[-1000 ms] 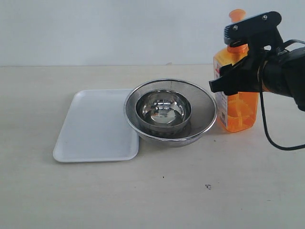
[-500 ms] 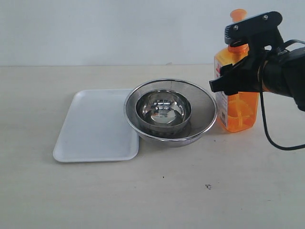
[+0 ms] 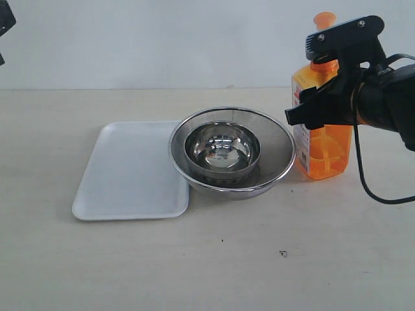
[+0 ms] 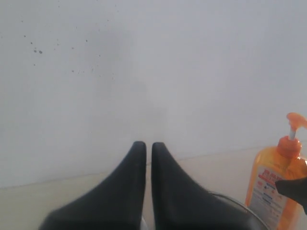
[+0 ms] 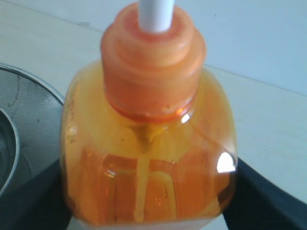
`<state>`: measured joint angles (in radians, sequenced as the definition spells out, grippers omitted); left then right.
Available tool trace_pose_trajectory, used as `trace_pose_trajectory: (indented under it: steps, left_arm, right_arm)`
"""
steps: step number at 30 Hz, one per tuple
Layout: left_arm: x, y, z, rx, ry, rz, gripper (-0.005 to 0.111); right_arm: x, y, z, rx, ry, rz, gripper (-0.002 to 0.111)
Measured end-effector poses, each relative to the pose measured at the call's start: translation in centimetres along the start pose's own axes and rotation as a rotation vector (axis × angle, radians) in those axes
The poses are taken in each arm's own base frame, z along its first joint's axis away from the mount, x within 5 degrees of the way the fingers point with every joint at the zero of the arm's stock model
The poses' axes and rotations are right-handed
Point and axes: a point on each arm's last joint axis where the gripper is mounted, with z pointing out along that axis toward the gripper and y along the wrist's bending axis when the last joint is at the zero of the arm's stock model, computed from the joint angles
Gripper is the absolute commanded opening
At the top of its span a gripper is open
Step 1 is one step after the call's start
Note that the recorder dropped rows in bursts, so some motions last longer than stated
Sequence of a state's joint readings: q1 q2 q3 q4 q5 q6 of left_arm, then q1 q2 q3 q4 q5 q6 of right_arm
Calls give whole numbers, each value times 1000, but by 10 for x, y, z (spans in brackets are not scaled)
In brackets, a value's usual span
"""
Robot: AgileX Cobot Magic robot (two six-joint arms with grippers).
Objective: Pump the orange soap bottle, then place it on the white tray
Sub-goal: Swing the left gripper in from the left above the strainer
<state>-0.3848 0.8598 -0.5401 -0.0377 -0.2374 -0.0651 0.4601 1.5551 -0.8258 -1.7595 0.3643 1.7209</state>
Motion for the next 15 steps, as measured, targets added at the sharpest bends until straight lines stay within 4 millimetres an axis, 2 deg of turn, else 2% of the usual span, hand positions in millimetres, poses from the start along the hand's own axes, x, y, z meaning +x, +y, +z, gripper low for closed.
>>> trace_pose_trajectory:
  steps: [15]
  left_arm:
    - [-5,0,0,2,-54,51,5]
  right_arm:
    - [0,0,0,0,0,0,0]
